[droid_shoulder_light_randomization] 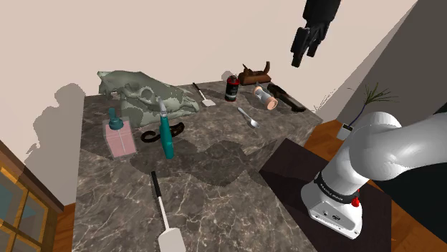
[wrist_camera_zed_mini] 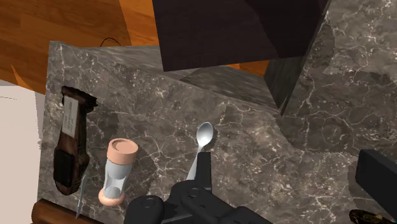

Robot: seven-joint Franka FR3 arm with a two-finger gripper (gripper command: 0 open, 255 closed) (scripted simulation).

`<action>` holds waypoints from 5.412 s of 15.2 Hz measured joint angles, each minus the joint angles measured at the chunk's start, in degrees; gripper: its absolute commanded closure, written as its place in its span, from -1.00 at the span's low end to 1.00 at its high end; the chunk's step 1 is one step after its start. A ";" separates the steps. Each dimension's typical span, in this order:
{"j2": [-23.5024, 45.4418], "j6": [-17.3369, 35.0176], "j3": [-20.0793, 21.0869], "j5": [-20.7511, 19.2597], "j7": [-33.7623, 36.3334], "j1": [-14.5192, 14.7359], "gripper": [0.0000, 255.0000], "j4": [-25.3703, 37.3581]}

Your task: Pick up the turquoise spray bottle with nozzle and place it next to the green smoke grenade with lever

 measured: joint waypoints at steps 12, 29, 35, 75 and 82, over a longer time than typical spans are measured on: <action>11.89 12.69 8.25 5.21 10.17 2.06 -1.00 0.02; 43.36 28.22 20.84 0.69 28.59 3.91 -1.00 16.81; 57.38 29.48 22.76 -5.69 35.54 6.79 -1.00 28.48; 58.19 25.04 22.81 -5.75 34.91 7.06 1.00 33.89; 57.95 19.80 23.03 -5.38 34.21 7.36 1.00 38.96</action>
